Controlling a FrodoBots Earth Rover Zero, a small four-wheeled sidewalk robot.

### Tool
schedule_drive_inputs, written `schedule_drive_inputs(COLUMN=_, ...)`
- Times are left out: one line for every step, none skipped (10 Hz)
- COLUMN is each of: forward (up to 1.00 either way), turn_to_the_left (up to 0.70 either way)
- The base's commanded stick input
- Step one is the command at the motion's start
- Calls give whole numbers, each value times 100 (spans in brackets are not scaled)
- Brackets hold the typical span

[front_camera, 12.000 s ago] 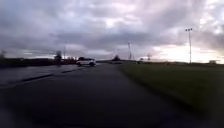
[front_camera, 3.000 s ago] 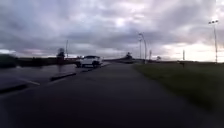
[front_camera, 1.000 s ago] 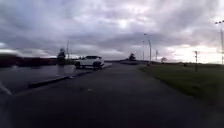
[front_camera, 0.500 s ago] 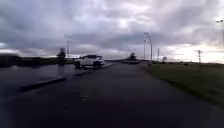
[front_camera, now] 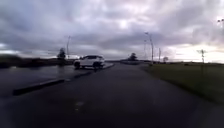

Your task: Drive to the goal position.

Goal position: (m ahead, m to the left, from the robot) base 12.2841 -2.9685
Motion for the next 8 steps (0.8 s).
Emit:
schedule_drive_inputs(forward=70, turn_to_the_left=-27)
schedule_drive_inputs(forward=70, turn_to_the_left=-27)
schedule_drive_inputs(forward=70, turn_to_the_left=-27)
schedule_drive_inputs(forward=70, turn_to_the_left=-27)
schedule_drive_inputs(forward=70, turn_to_the_left=-27)
schedule_drive_inputs(forward=70, turn_to_the_left=-26)
schedule_drive_inputs(forward=70, turn_to_the_left=-19)
schedule_drive_inputs(forward=70, turn_to_the_left=-11)
